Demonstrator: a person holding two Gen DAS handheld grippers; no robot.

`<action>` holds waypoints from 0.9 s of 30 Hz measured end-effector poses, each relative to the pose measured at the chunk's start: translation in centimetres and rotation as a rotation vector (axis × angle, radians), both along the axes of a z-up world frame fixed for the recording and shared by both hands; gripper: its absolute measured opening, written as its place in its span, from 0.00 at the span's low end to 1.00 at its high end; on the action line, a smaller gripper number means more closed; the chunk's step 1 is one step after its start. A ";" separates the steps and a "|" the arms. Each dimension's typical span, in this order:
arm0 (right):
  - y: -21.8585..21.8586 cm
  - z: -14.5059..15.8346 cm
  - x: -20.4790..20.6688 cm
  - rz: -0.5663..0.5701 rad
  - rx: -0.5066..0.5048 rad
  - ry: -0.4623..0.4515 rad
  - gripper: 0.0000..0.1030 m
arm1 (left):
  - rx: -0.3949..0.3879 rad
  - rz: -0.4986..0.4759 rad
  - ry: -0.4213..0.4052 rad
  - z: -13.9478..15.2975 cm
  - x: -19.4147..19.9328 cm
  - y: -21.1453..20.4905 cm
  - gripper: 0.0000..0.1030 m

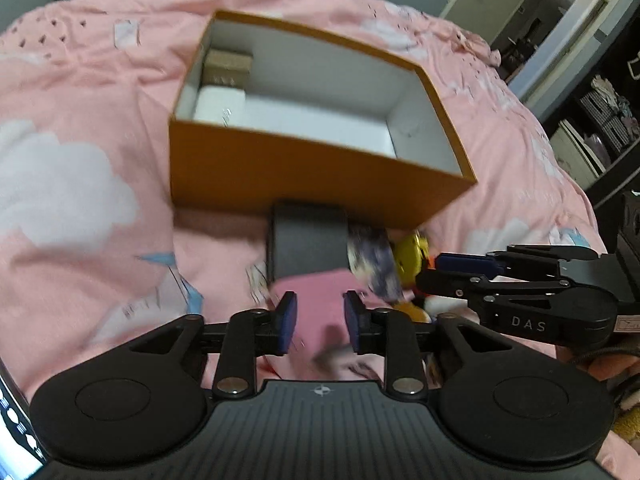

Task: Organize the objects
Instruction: 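Move the right tool to the pink wallet beside the orange box, then grasp the pink wallet with the right tool and lift it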

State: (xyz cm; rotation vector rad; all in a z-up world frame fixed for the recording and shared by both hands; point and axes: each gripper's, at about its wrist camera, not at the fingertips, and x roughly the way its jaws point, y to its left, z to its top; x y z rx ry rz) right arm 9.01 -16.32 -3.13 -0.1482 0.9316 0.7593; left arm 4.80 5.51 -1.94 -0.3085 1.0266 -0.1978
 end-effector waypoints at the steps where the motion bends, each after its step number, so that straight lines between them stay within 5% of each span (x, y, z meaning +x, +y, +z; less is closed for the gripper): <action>1: 0.0 -0.3 -0.2 0.007 -0.004 0.011 0.31 | 0.005 -0.014 0.008 0.0 -0.2 -0.3 0.33; 7: 0.6 -1.5 -0.9 0.103 -0.052 0.071 0.35 | 0.028 -0.083 0.044 0.1 -1.2 -0.9 0.41; 15: 2.1 -1.7 -0.9 0.180 -0.047 0.048 0.34 | 0.011 -0.048 0.090 -1.9 -0.6 -0.7 0.35; 27: 3.5 -0.3 2.1 0.097 0.017 -0.019 0.26 | -0.060 0.111 -0.117 -0.5 2.1 1.6 0.33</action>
